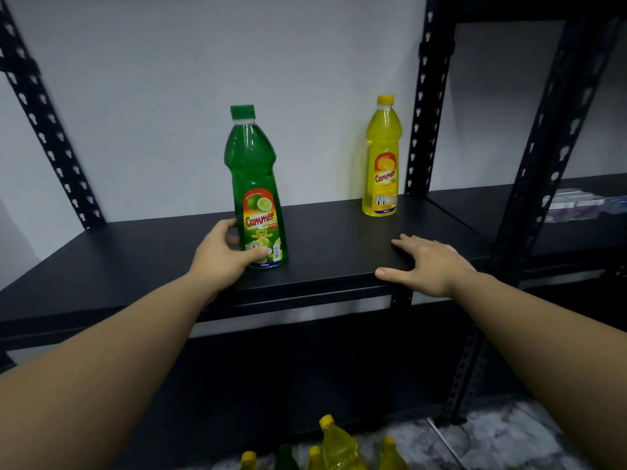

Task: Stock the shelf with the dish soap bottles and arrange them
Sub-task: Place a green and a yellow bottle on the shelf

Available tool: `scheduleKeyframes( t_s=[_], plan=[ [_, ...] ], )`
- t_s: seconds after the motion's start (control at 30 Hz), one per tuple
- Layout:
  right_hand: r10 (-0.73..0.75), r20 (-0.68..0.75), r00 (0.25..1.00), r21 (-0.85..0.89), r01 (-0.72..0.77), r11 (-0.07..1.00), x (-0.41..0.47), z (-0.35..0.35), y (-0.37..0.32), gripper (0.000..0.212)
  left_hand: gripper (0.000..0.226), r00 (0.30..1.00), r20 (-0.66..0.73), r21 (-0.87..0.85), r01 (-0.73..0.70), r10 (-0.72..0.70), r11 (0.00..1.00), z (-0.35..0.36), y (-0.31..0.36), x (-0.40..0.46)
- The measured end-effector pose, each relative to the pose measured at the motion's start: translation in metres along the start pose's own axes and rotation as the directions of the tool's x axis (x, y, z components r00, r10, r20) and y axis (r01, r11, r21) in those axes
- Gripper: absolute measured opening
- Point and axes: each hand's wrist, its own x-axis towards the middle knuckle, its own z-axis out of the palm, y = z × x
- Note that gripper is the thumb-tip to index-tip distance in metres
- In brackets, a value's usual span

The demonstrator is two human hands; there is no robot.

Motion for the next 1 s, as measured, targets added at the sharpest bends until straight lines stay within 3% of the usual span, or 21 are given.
scheduleKeyframes(
  t_s=[0.23, 0.53, 0.8, 1.0],
  plan=[
    [0.031, -0.059, 0.998, -0.070, -0.035, 0.997, 0.000, 0.009, 0.012, 0.130, 0.094, 0.996, 0.081, 0.031, -0.045, 0.042, 0.999, 0.064, 0.017, 0.028],
    [0.013, -0.183, 0.983, -0.059, -0.024, 0.998, 0.004, 0.022, 0.017, 0.131, 0.088, 0.992, 0.053, 0.129, -0.116, 0.110, 0.985, 0.148, 0.033, 0.078],
    [0.004, -0.192, 0.981, -0.034, -0.011, 0.999, 0.005, 0.025, 0.018, 0.132, 0.083, 0.998, 0.001, 0.174, -0.065, 0.066, 0.983, 0.187, 0.040, 0.122],
    [0.000, -0.209, 0.978, -0.035, -0.008, 0.999, 0.006, 0.027, 0.018, 0.130, 0.078, 0.996, 0.044, 0.186, -0.080, 0.073, 0.979, 0.201, 0.044, 0.143]
  ],
)
